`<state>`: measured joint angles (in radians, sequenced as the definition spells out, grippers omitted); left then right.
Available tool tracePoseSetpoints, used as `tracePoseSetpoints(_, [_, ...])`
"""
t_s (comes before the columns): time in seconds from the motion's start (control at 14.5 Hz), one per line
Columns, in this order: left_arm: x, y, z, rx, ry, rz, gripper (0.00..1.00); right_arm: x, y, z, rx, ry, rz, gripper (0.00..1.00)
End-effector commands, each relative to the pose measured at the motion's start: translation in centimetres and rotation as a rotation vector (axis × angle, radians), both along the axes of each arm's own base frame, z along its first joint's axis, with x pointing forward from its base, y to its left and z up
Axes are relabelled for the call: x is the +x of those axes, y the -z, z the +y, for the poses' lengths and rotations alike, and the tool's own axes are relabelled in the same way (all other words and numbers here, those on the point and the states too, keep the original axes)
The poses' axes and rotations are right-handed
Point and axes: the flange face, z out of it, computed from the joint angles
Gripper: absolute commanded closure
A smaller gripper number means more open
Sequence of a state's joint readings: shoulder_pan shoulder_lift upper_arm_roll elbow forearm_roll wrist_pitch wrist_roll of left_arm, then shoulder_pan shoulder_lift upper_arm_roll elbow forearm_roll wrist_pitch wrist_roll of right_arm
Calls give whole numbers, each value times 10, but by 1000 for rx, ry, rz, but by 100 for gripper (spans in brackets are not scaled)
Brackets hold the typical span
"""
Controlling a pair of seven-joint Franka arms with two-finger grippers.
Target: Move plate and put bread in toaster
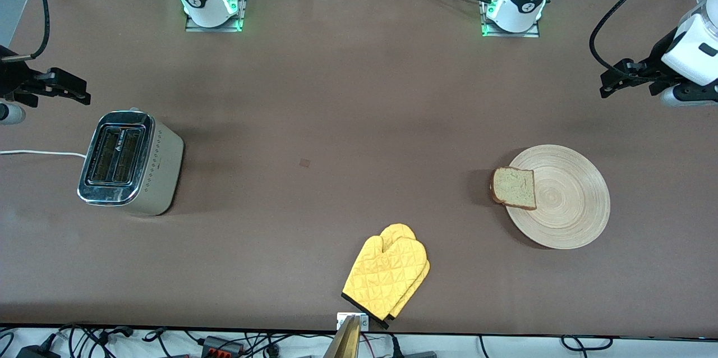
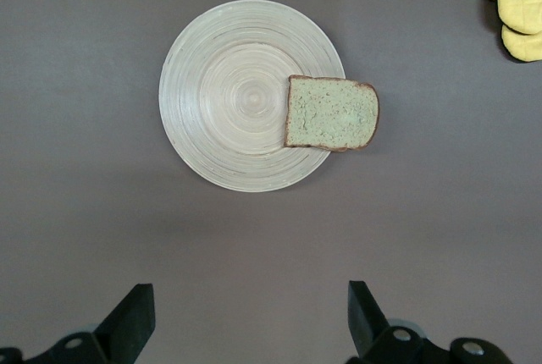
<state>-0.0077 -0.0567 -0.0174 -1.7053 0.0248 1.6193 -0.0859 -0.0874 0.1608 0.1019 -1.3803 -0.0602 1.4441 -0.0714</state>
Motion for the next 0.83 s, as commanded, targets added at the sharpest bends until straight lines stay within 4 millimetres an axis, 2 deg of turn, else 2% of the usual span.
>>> tracePoseSetpoints(0.0, [-4, -8, 0, 9, 9, 0, 0, -2, -6, -2, -15, 8, 4, 0])
tracePoseSetpoints(0.76, [-3, -7, 2, -3, 3, 0, 0, -3, -7, -2, -15, 7, 7, 0])
